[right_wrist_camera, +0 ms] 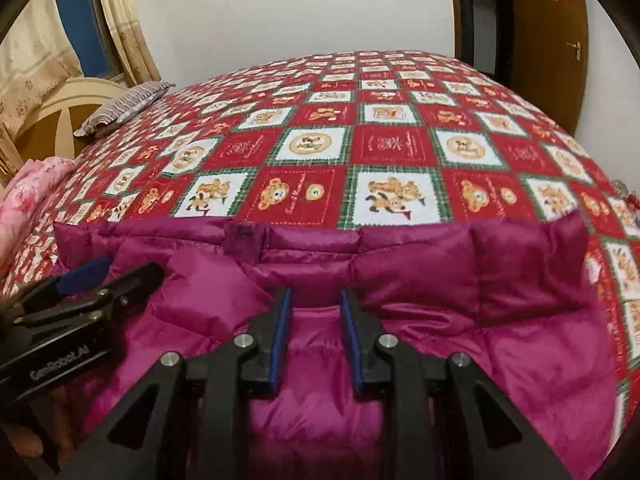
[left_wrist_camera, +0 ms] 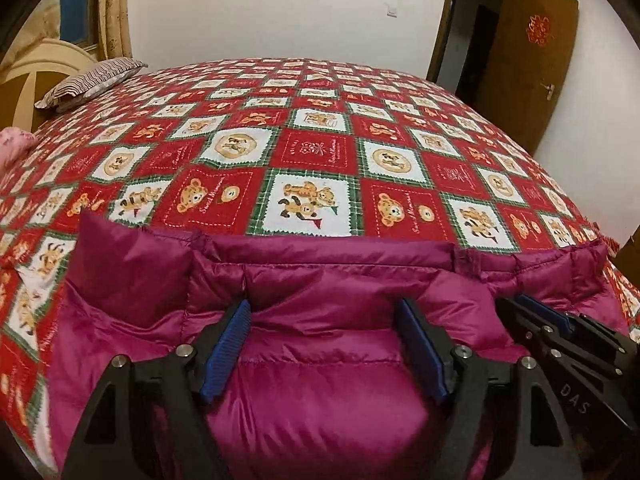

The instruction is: Fold large clothes

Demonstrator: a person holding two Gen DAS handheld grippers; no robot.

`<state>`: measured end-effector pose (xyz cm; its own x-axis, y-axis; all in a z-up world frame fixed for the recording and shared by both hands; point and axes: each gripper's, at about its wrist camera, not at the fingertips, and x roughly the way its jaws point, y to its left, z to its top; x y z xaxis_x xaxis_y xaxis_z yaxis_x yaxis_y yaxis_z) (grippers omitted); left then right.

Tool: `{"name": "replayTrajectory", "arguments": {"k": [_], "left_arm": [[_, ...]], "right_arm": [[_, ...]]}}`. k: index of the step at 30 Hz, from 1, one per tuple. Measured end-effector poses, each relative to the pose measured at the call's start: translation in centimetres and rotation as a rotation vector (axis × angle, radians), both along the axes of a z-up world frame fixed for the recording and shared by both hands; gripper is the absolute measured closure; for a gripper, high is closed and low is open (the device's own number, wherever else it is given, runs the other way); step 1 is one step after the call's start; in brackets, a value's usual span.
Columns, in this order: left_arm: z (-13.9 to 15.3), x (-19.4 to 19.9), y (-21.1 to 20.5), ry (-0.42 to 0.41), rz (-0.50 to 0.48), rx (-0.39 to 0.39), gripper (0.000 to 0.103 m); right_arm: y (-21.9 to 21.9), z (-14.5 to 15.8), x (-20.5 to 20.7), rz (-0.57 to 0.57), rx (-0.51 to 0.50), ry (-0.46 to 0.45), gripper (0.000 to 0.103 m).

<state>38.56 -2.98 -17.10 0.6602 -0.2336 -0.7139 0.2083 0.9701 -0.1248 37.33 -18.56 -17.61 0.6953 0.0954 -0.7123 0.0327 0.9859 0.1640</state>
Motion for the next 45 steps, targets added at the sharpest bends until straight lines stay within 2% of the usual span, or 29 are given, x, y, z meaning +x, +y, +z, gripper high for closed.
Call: {"name": "replayTrajectory", "arguments": {"k": [4, 9, 12, 17, 20, 23, 26, 28, 30, 33, 35, 37, 39, 42, 45], "left_arm": [[-0.9, 0.6, -0.1, -0.008, 0.019, -0.009, 0.02], [-1.7, 1.4, -0.1, 0.02, 0.021, -0.01, 0.019], [-1.8, 1.4, -0.1, 0.024, 0.023, -0.007, 0.019], [-1.7, 1.4, 0.0, 0.03, 0.022, -0.01, 0.018], [-1.7, 1.3, -0.2, 0.031, 0.022, 0.002, 0.018], [-1.7, 1.3, -0.2, 0.032, 0.021, 0.005, 0.017], [-1.5, 1.4, -0.1, 0.044, 0.02, 0.002, 0.017], [-0.7, 1.2, 0.1, 0.06, 0.005, 0.017, 0.017], [0.8, -0.1, 1.4, 0.027, 0.008, 0.018, 0.017], [2.3, -1.4, 4.7, -0.025, 0.055, 0.01, 0.017], [2.4, -1.4, 6.9, -0.05, 0.126, 0.042, 0.017], [1.2, -0.1, 9.3, -0.011, 0.214, 0.071, 0.017], [-0.6, 1.5, 10.9, 0.055, 0.266, 0.036, 0.017], [-2.9, 2.6, 11.5, 0.121, 0.264, -0.036, 0.016], [-3.0, 2.6, 10.7, 0.103, 0.264, 0.009, 0.014]], "right_arm": [[0.0, -0.7, 0.3, 0.001, 0.014, -0.006, 0.075], [-0.1, -0.8, 0.6, -0.003, 0.026, 0.004, 0.075], [-1.0, 0.1, 0.4, -0.008, 0.031, 0.012, 0.08], [-6.1, 2.5, -1.7, -0.144, -0.021, -0.034, 0.081], [-9.3, 1.4, -2.1, -0.231, -0.067, 0.013, 0.081], [-11.8, -0.7, -2.5, -0.285, -0.011, 0.034, 0.081], [-12.7, -1.3, -2.3, -0.287, 0.043, 0.022, 0.081], [-12.4, -1.3, -2.0, -0.282, 0.026, 0.028, 0.081], [-12.3, -1.2, -2.1, -0.28, 0.018, 0.027, 0.081], [-12.6, -1.4, -2.3, -0.28, 0.037, 0.021, 0.081], [-12.7, -1.4, -2.4, -0.28, 0.042, 0.02, 0.081], [-12.6, -1.4, -2.3, -0.282, 0.032, 0.021, 0.081], [-12.5, -1.4, -2.3, -0.283, 0.022, 0.022, 0.081], [-12.4, -1.5, -2.2, -0.285, 0.021, 0.024, 0.081], [-12.3, -1.4, -2.2, -0.285, 0.015, 0.024, 0.081]]}}
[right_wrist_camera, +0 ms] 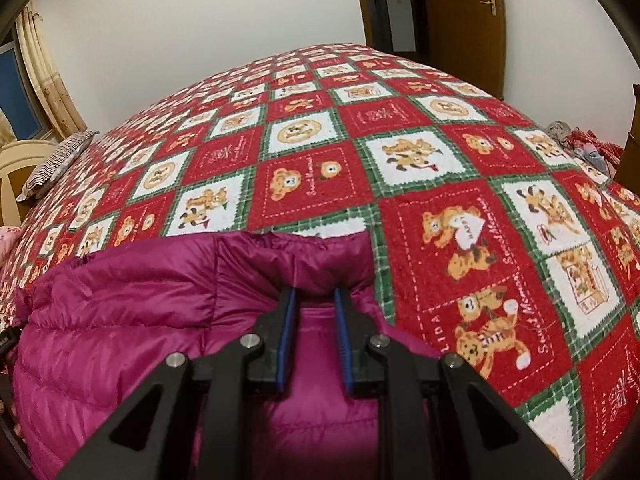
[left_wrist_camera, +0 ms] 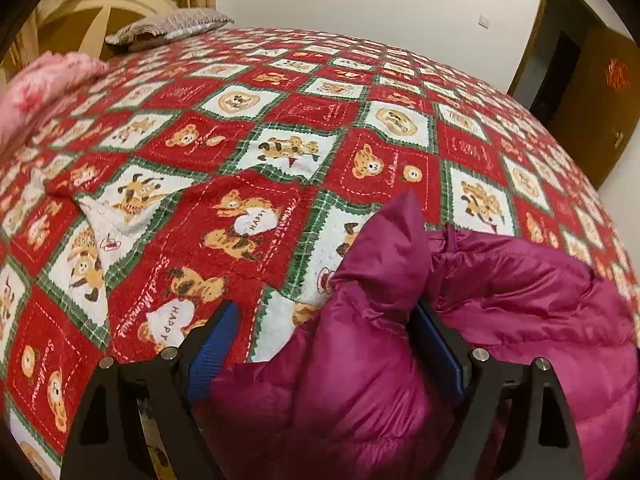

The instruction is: Fold large clothes

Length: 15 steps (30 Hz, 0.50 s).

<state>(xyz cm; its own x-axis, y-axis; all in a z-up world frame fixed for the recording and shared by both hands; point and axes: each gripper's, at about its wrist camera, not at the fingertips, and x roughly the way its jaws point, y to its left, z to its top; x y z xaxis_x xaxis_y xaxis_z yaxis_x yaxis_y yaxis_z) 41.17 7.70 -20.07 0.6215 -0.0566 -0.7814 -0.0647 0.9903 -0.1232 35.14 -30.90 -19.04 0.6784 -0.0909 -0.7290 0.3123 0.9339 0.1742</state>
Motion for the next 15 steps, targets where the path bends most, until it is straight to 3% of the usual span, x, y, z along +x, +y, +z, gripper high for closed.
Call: {"name": "replayTrajectory", "arguments": {"k": [6, 8, 10, 11, 15], "left_arm": [[0.0, 0.4, 0.1, 0.019, -0.007, -0.001, 0.013], [0.7, 0.0, 0.6, 0.049, -0.027, -0.012, 0.013], [2.1, -2.0, 1.4, 0.011, -0.044, -0.039, 0.013], [2.9, -3.4, 1.7, -0.014, -0.055, -0.051, 0.013], [4.7, -8.6, 2.1, -0.061, -0.105, -0.085, 0.013]], "right_arm": [[0.2, 0.1, 0.2, -0.003, -0.025, 0.018, 0.081], [1.0, 0.8, 0.5, -0.003, -0.09, 0.062, 0.082], [2.3, 2.3, -0.4, 0.027, -0.129, 0.039, 0.081], [3.4, 3.5, -1.6, 0.063, -0.112, -0.011, 0.081], [8.5, 6.2, -5.3, 0.181, -0.076, -0.061, 0.081]]}}
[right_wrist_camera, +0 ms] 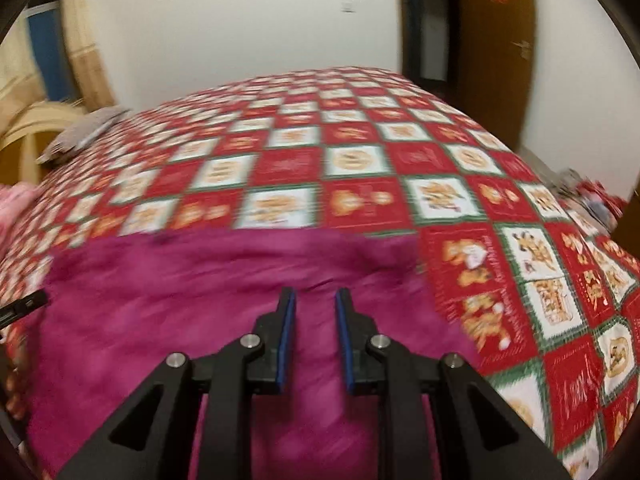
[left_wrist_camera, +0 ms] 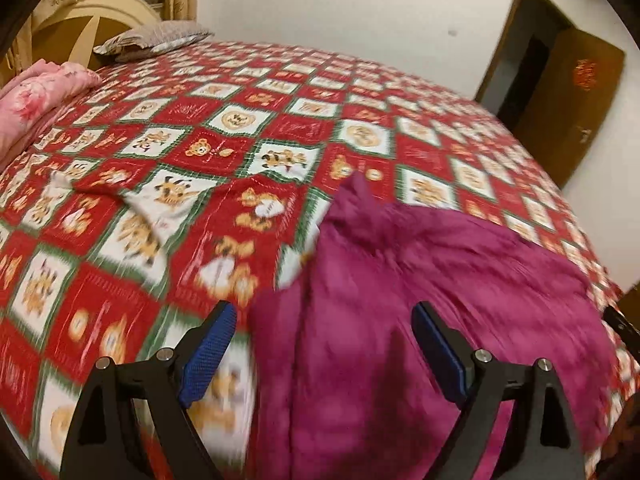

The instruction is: Fold large clothes

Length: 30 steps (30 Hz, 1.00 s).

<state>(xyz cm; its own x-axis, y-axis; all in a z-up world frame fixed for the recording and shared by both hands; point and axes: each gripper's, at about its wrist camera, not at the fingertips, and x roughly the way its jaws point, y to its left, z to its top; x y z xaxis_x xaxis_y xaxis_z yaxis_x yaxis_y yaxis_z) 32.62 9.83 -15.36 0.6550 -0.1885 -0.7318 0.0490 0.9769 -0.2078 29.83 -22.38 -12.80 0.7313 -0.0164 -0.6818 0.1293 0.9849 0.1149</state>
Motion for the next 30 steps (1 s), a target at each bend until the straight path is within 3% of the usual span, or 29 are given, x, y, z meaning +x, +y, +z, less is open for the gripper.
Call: {"name": "replayTrajectory", "arguments": {"k": [3, 8, 13, 18, 21, 26, 30], "left_arm": [[0.2, -3.0, -0.1, -0.018, 0.005, -0.01, 0.013], [-1.4, -5.4, -0.3, -0.006, 0.042, -0.03, 0.013], [-3.9, -5.9, 0.0, 0.038, 0.076, -0.045, 0.013], [-4.5, -6.5, -0.2, 0.02, 0.1, -0.085, 0.013], [-4.4, -7.3, -0.4, 0.019, 0.078, -0.165, 0.013], [-4.9, -6.7, -1.2, -0.001, 0.114, -0.197, 0.007], [-4.7, -6.3, -1.8, -0.04, 0.082, -0.307, 0.007]], "right_arm": [[4.3, 0.5, -2.1, 0.094, 0.055, -0.024, 0.081], [9.8, -1.3, -3.2, 0.148, 0.032, -0.031, 0.081], [10.4, -5.6, -2.1, 0.097, 0.044, 0.038, 0.081], [10.9, -6.0, -2.4, 0.104, -0.011, 0.042, 0.081], [10.7, -6.1, -2.6, 0.107, -0.008, 0.033, 0.081], [10.8, -6.3, -2.6, 0.103, 0.001, 0.021, 0.081], [11.0, -6.4, -2.8, 0.108, -0.009, 0.017, 0.081]]}}
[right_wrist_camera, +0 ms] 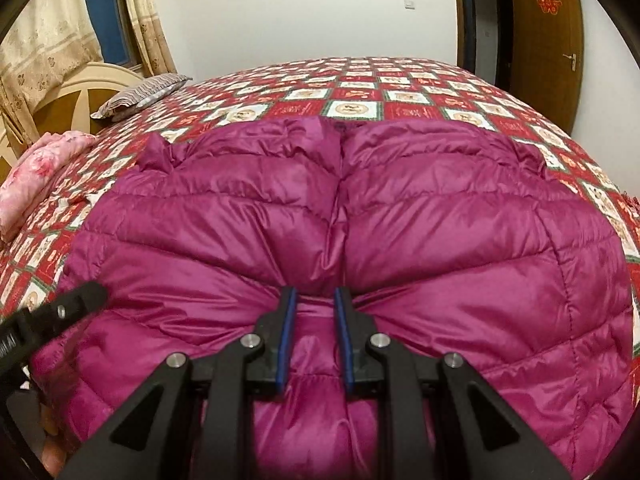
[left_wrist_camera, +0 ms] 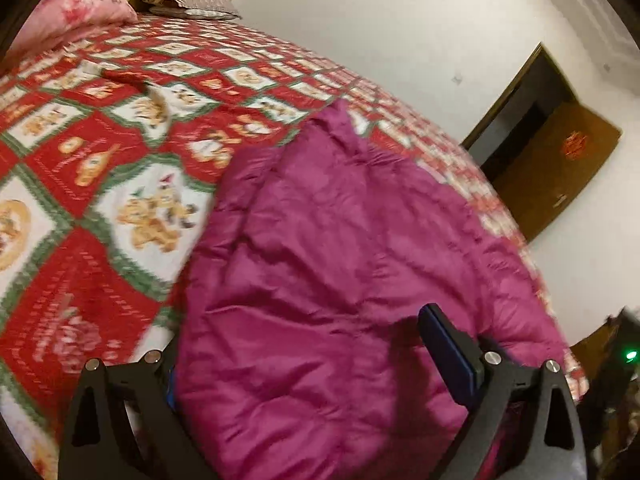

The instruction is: Fold large clothes

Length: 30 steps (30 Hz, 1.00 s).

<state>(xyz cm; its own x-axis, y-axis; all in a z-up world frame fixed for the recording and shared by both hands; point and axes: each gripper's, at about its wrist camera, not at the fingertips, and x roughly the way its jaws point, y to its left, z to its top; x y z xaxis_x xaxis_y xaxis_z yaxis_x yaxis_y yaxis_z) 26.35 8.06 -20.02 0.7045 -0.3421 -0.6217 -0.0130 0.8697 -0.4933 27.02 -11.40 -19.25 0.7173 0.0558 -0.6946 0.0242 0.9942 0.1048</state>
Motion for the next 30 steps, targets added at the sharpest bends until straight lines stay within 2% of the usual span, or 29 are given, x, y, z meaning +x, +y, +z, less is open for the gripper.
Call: {"name": "replayTrajectory", "arguments": {"k": [2, 3, 5, 7, 10, 15, 21, 25, 28, 30], "left_arm": [[0.0, 0.2, -0.2, -0.004, -0.026, -0.055, 0.008], [0.0, 0.1, -0.1, -0.009, -0.024, -0.062, 0.013], [0.0, 0.3, 0.0, -0.01, -0.023, -0.085, 0.032], [0.1, 0.6, 0.1, -0.012, -0.043, -0.128, 0.062], [1.2, 0.5, -0.2, -0.048, -0.096, -0.152, 0.077], [4.4, -0.5, -0.8, -0.121, -0.161, -0.136, 0.086], [9.3, -3.3, -1.2, -0.244, -0.253, -0.078, 0.088], [11.8, -5.4, -1.6, -0.307, -0.283, 0.04, 0.088], [12.6, -6.2, -2.7, -0.328, -0.299, 0.157, 0.088], [13.0, -6.8, -3.7, -0.348, -0.329, 0.198, 0.088]], "right_arm": [[0.0, -0.1, 0.0, 0.001, 0.006, 0.001, 0.081], [0.0, -0.1, 0.1, 0.001, 0.006, 0.002, 0.081], [0.0, -0.1, 0.1, 0.001, 0.01, 0.004, 0.081], [0.0, -0.1, 0.2, 0.0, 0.016, 0.007, 0.081], [-0.1, -0.2, 0.2, -0.003, 0.03, 0.011, 0.081], [-0.9, -0.1, 0.4, -0.011, 0.102, 0.034, 0.081], [0.1, 0.1, 0.4, 0.008, 0.299, 0.08, 0.081], [3.4, -0.3, 0.4, 0.108, 0.434, 0.117, 0.081], [6.1, -0.6, 0.4, 0.192, 0.482, 0.131, 0.082], [6.5, -0.5, 0.3, 0.219, 0.506, 0.135, 0.082]]}}
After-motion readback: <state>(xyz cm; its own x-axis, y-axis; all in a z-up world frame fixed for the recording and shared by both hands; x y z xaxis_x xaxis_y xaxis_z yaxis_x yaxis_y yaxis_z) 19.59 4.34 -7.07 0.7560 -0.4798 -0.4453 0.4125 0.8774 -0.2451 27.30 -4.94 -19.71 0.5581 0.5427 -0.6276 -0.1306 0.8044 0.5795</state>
